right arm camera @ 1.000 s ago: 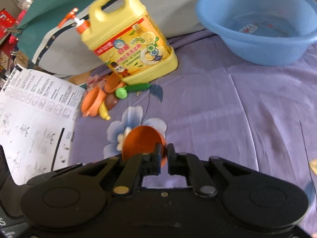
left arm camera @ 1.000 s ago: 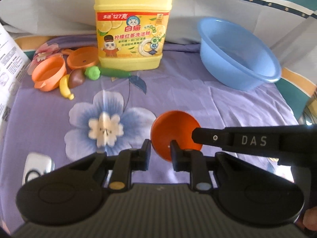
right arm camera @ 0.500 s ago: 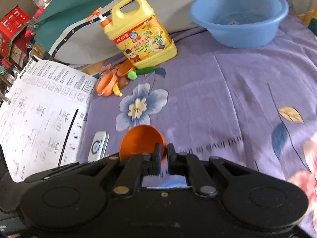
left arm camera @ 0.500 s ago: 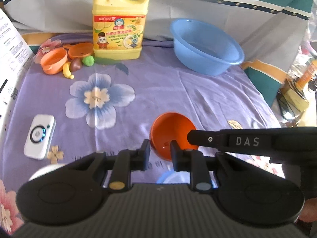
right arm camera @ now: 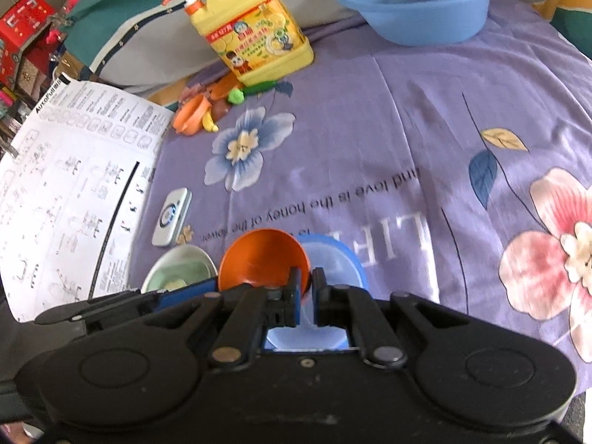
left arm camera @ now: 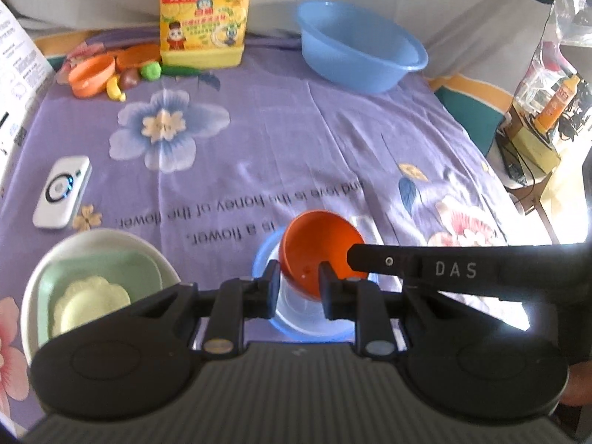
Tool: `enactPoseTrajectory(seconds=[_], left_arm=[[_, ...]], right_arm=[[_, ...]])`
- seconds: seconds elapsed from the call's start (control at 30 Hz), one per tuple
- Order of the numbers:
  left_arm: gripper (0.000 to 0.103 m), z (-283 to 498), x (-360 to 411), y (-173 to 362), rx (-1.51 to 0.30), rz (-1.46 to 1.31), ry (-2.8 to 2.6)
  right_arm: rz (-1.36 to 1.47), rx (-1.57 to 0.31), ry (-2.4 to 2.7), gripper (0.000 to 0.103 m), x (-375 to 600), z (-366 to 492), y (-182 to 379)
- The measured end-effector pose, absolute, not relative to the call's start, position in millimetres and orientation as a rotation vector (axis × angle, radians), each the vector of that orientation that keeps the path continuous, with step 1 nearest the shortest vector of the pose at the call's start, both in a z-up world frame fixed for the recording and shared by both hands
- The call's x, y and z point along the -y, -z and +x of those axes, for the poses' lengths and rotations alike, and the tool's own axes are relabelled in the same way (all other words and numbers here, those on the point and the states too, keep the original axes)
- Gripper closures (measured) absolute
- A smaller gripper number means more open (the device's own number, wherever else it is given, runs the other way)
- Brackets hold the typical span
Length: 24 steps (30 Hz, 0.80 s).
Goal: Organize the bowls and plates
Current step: 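Lift the orange bowl with the right gripper and lower it into the clear bowl, then open the right gripper to release the orange bowl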
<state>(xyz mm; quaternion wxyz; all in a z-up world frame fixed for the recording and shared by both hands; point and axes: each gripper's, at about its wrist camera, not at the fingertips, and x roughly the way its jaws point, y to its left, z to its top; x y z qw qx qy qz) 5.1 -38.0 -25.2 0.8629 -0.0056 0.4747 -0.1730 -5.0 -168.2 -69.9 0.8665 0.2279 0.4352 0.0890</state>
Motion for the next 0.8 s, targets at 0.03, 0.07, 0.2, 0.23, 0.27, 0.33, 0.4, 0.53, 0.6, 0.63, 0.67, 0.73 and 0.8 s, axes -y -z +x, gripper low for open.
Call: enactPoseTrajectory(seconds=[0.03,0.07,0.2,0.23,0.27,0.33,0.4,0.53,0.6,0.63,0.67,0.73,0.8], left_arm=[[0.082,5,38,28,-1.002,-0.012,0.364],[0.082,5,39,30,-1.008,-0.012,0.366],[0.082,6,41,36,-1.028,-0.008,0.370],[0.082,6,41,37,-1.032,-0.008,0.369],[0.082,7,42,39,-1.035,-0.007,0.368],[0.082,8,42,41,-1.041,-0.007,0.364],[0.082,9,41,43,-1.046,-0.005,0.362],[0.082,11,42,47,-1.055,-0.002,0.355],[0.080,11,42,47,-1.054,0.000,0.349],[0.078,12,41,47,-1.054,-0.001,0.345],[0.072,12,40,45,-1.051,-0.002,0.337],[0.058,12,37,41,-1.037,-0.005,0.307],[0.039,12,29,34,-1.016,-0.015,0.259]], right_arm=[[0.476,-0.916,-0.185,0.097,169,-6,71],[0.475,-0.920,-0.183,0.097,170,-7,73],[0.476,-0.936,-0.177,0.097,172,-8,78],[0.475,-0.938,-0.176,0.097,172,-9,79],[0.473,-0.941,-0.175,0.097,172,-8,79],[0.470,-0.944,-0.174,0.097,172,-9,81],[0.471,-0.949,-0.175,0.097,171,-8,82],[0.468,-0.959,-0.173,0.095,169,-5,85],[0.466,-0.961,-0.173,0.094,168,-3,85],[0.465,-0.962,-0.173,0.092,168,-3,84],[0.468,-0.959,-0.174,0.092,169,-3,83],[0.485,-0.948,-0.173,0.088,172,-4,79],[0.493,-0.933,-0.160,0.076,176,-6,74]])
